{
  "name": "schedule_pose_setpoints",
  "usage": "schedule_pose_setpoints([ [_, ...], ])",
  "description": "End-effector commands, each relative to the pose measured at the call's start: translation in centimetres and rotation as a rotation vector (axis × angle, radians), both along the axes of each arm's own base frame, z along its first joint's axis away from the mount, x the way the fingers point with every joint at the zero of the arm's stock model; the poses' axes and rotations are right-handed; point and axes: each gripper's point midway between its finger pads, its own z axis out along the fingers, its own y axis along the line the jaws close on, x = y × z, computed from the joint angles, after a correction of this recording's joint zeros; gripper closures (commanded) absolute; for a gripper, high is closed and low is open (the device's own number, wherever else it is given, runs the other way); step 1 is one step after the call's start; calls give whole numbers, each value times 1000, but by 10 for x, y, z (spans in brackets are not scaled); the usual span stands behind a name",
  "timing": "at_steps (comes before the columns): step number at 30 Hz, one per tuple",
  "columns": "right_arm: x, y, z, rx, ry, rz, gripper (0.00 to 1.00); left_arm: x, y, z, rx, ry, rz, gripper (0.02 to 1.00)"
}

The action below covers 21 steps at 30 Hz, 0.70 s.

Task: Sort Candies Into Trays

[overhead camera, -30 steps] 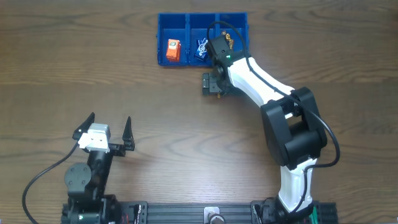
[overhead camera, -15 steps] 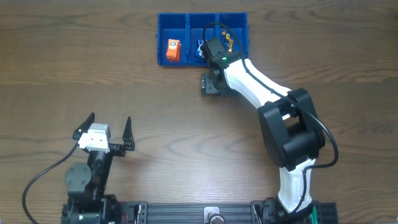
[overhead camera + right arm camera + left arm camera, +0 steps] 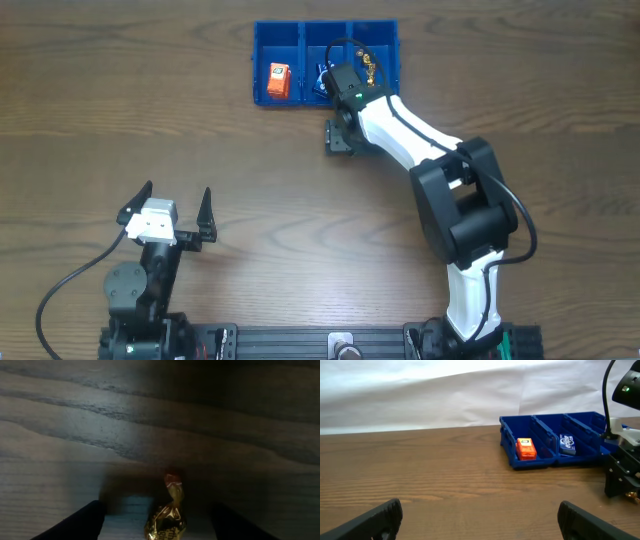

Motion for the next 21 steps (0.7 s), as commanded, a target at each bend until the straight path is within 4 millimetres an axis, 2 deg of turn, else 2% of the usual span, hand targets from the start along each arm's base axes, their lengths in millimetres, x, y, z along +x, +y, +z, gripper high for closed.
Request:
schedule_pose_setpoints([
  [1,-2,-3,-9,-18,12,-5,384,-1,-2,-16,12,45,-12,20],
  [6,-5,-5,-10,-25,24,-5,608,-1,-2,-16,12,45,-12,20],
  [14,-6,-7,-10,-29,32,-8,796,-1,-2,-16,12,45,-12,20],
  [18,-7,-7,-10,-29,33,-9,963,-1,-2,-16,12,45,-12,20],
  [19,-6,-7,-9,-28,31,-8,963,-1,-2,-16,12,45,-12,20],
  [20,-4,-6,-5,-23,22,-9,963,-1,-2,-16,12,45,-12,20],
  [21,4,-5,14,-5,-13,-14,963,-1,-2,-16,12,45,-12,20],
])
